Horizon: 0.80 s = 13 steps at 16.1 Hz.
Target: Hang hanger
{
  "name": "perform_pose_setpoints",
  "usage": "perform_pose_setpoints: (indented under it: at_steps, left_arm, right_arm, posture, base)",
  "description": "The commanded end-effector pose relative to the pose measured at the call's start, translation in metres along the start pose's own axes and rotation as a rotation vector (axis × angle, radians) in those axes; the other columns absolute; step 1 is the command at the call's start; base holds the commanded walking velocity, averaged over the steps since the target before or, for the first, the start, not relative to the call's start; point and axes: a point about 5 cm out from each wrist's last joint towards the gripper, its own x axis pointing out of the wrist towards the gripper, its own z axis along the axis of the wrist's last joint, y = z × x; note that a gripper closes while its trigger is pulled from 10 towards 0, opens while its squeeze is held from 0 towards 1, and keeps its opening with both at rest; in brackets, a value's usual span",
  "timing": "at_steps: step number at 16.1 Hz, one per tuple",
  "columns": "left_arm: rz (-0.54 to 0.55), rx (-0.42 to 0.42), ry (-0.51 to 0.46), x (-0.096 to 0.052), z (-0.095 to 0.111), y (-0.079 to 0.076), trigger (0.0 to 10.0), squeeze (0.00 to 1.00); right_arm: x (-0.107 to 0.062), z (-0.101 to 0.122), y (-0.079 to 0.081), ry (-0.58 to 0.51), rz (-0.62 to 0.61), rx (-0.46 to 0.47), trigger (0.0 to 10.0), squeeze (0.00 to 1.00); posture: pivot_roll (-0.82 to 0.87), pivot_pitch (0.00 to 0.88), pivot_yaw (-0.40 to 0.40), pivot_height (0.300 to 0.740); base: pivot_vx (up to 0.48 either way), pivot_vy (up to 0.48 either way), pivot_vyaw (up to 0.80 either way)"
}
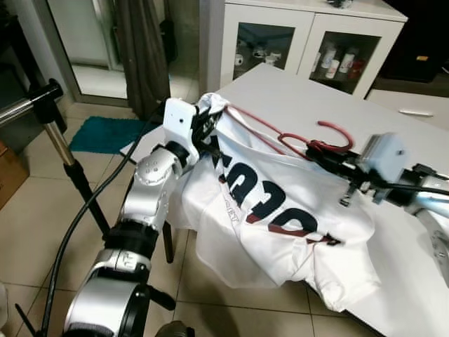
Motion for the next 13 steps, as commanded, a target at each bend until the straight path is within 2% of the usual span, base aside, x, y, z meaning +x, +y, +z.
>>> perform_pose_setpoints:
  at_steps: [1, 2, 4, 6, 8, 13]
  left_arm:
    - [-0.065, 0.007, 0.025, 0.001, -0.006, -0.015, 0.0, 0.0]
    - [-0.076, 0.0, 0.032, 0.001, -0.008, -0.019, 0.0, 0.0]
    - [-0.086, -0.004, 0.035, 0.001, -0.01, -0.023, 0.0, 0.0]
    - [-0.088, -0.005, 0.034, 0.001, -0.01, -0.024, 0.0, 0.0]
    - [-0.078, -0.006, 0.032, 0.0, -0.008, -0.022, 0.0, 0.0]
    - [-0.06, 0.003, 0.031, -0.001, -0.007, -0.016, 0.0, 0.0]
  right_arm:
    - [0.002, 0.01, -0.008, -0.002, -0.023, -0.104, 0.0, 0.0]
    - [0.003, 0.01, -0.007, 0.033, -0.001, -0.167, 0.0, 0.0]
    - [0.004, 0.009, -0.004, 0.058, 0.021, -0.219, 0.0, 0.0]
    - [0.004, 0.01, -0.005, 0.053, 0.022, -0.235, 0.0, 0.0]
    - [-0.001, 0.0, -0.002, 0.105, 0.057, -0.26, 0.0, 0.0]
    - [-0.012, -0.007, 0.002, 0.141, 0.115, -0.265, 0.0, 0.0]
  posture:
    - [0.04, 0.0, -0.008, 0.723]
    - [0.04, 0.0, -0.008, 0.723]
    - [0.04, 0.0, -0.011, 0.723]
    - [0.04, 0.0, -0.014, 0.723]
    - [0.04, 0.0, -0.015, 0.723]
    - [0.04, 0.0, -0.014, 0.723]
  base:
    - [0.0, 0.0, 0.0]
    - [0.0, 0.0, 0.0]
    - [0.0, 0.0, 0.0]
    - [0.0, 0.0, 0.0]
    - [0.0, 0.0, 0.0]
    - [0.0, 0.0, 0.0]
